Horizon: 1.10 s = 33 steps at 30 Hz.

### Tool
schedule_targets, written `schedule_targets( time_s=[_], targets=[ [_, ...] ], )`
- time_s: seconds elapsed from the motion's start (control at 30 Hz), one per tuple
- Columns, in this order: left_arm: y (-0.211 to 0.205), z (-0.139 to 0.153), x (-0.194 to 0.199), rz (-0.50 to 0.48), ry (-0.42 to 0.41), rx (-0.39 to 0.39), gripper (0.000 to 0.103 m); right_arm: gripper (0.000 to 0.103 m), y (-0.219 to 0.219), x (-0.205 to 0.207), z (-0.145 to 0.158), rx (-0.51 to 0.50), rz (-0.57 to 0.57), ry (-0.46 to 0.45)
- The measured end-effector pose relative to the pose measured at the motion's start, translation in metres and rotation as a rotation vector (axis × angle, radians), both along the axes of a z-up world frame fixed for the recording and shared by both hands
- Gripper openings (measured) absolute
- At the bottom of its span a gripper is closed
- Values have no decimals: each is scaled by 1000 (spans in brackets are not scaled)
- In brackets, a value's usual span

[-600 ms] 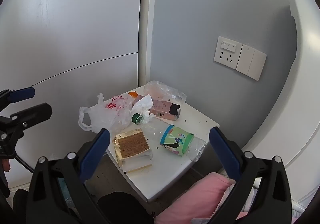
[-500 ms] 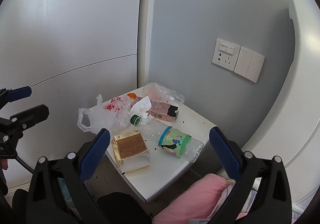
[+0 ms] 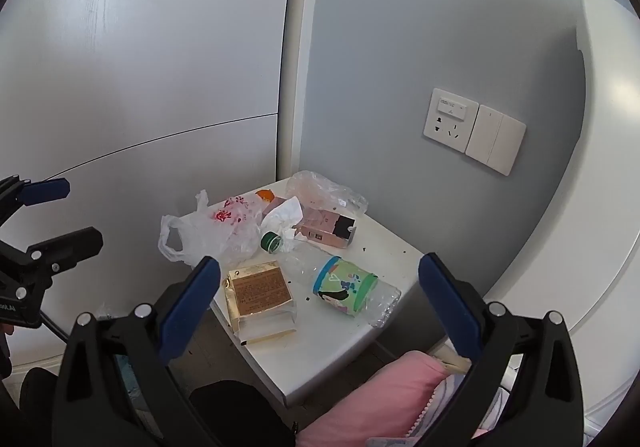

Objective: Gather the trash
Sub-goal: 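Approach the bedside table with both tools open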

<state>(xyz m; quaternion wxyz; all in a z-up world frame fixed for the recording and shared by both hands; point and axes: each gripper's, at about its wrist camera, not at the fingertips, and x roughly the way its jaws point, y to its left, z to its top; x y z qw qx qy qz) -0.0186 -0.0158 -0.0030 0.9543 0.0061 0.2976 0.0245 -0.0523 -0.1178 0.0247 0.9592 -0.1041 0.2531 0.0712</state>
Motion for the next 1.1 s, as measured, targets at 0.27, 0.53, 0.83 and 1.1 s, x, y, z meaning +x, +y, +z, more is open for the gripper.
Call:
schedule_targets(
  time_s=[0.27,0.53,0.83,1.1],
  targets=[
    [9,-2,-1,21,27,-24,97,97,-3,-1,-1,72,6,22],
    [20,5,-8,52,17,-28,97,97,-2,1,-1,86,3,20],
    [16,-3,-5,46,38,-72,97,97,-23,-10,1,100,-50,12],
    [15,-5,-2,43,56,-70,97,97,-25,-15,-2,90,-61,14]
  ],
)
